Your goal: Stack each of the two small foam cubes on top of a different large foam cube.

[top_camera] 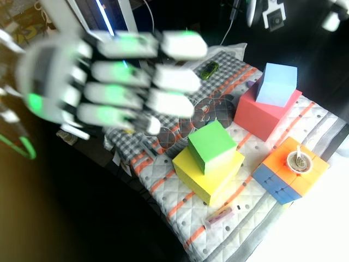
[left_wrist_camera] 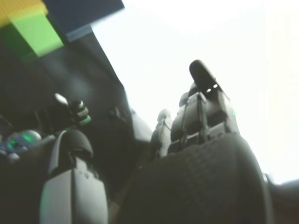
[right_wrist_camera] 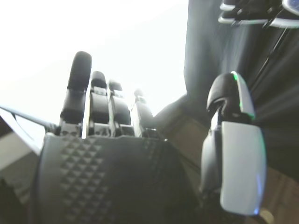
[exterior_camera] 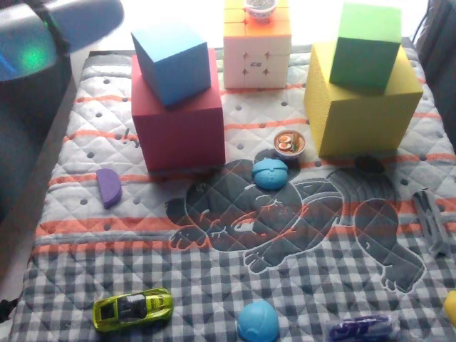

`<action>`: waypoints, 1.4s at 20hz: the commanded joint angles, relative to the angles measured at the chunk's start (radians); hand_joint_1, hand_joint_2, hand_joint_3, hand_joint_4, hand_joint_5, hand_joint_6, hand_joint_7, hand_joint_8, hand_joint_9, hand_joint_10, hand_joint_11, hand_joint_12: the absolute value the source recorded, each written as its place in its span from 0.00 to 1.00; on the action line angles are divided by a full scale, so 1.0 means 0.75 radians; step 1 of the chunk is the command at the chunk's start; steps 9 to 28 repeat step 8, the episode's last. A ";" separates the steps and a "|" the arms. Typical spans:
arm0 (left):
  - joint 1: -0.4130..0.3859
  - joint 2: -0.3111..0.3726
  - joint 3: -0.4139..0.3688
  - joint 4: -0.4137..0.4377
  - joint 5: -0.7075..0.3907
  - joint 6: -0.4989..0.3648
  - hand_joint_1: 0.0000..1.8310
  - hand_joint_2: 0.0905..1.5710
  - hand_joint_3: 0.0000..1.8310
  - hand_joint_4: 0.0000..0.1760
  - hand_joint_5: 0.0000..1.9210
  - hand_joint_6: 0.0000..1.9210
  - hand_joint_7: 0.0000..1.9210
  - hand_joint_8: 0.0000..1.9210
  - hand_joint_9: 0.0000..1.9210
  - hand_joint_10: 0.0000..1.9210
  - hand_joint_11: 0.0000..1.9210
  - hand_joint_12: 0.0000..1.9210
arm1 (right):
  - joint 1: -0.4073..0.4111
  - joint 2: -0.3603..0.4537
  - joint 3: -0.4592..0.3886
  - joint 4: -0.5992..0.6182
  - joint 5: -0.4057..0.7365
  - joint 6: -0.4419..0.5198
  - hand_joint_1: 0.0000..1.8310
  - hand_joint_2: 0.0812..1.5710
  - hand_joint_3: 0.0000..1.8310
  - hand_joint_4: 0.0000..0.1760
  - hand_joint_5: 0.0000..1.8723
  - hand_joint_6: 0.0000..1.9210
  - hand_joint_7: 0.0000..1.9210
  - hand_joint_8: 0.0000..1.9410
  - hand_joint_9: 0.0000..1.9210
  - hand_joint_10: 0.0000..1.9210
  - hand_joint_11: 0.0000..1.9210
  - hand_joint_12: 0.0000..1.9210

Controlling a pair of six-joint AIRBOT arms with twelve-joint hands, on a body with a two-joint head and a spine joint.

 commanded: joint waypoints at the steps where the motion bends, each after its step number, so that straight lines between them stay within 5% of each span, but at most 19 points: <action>1: 0.007 0.020 -0.001 0.041 -0.246 -0.074 0.24 0.67 0.01 0.82 0.00 0.00 0.00 0.00 0.00 0.00 0.00 0.93 | 0.006 0.014 0.018 0.008 0.252 0.006 0.27 0.67 0.00 0.44 0.00 0.00 0.00 0.00 0.00 0.00 0.00 0.52; 2: 0.027 0.029 -0.002 0.055 -0.287 -0.129 0.25 0.69 0.00 0.84 0.00 0.00 0.00 0.00 0.00 0.00 0.00 0.79 | -0.011 0.017 0.023 -0.005 0.291 0.006 0.28 0.68 0.00 0.22 0.00 0.00 0.00 0.00 0.00 0.00 0.00 0.34; 3: 0.048 0.036 -0.002 0.066 -0.321 -0.174 0.23 0.69 0.00 0.79 0.00 0.00 0.00 0.00 0.00 0.00 0.00 0.77 | -0.027 0.023 0.023 -0.013 0.331 0.006 0.28 0.68 0.00 0.08 0.00 0.00 0.00 0.00 0.00 0.00 0.00 0.38; 7: 0.154 0.068 -0.024 0.077 -0.506 -0.280 0.22 0.74 0.00 0.87 0.00 0.00 0.00 0.00 0.00 0.00 0.00 0.69 | -0.140 0.035 0.016 -0.021 0.555 0.006 0.33 0.70 0.00 0.22 0.00 0.00 0.00 0.00 0.01 0.01 0.00 0.49; 8: 0.182 0.078 -0.037 0.078 -0.548 -0.284 0.25 0.70 0.00 0.99 0.00 0.00 0.00 0.00 0.00 0.00 0.00 0.53 | -0.195 0.035 0.017 -0.007 0.629 0.006 0.39 0.71 0.00 0.27 0.00 0.00 0.00 0.00 0.00 0.00 0.00 0.49; 28: 0.182 0.078 -0.037 0.078 -0.548 -0.284 0.25 0.70 0.00 0.99 0.00 0.00 0.00 0.00 0.00 0.00 0.00 0.53 | -0.195 0.035 0.017 -0.007 0.629 0.006 0.39 0.71 0.00 0.27 0.00 0.00 0.00 0.00 0.00 0.00 0.00 0.49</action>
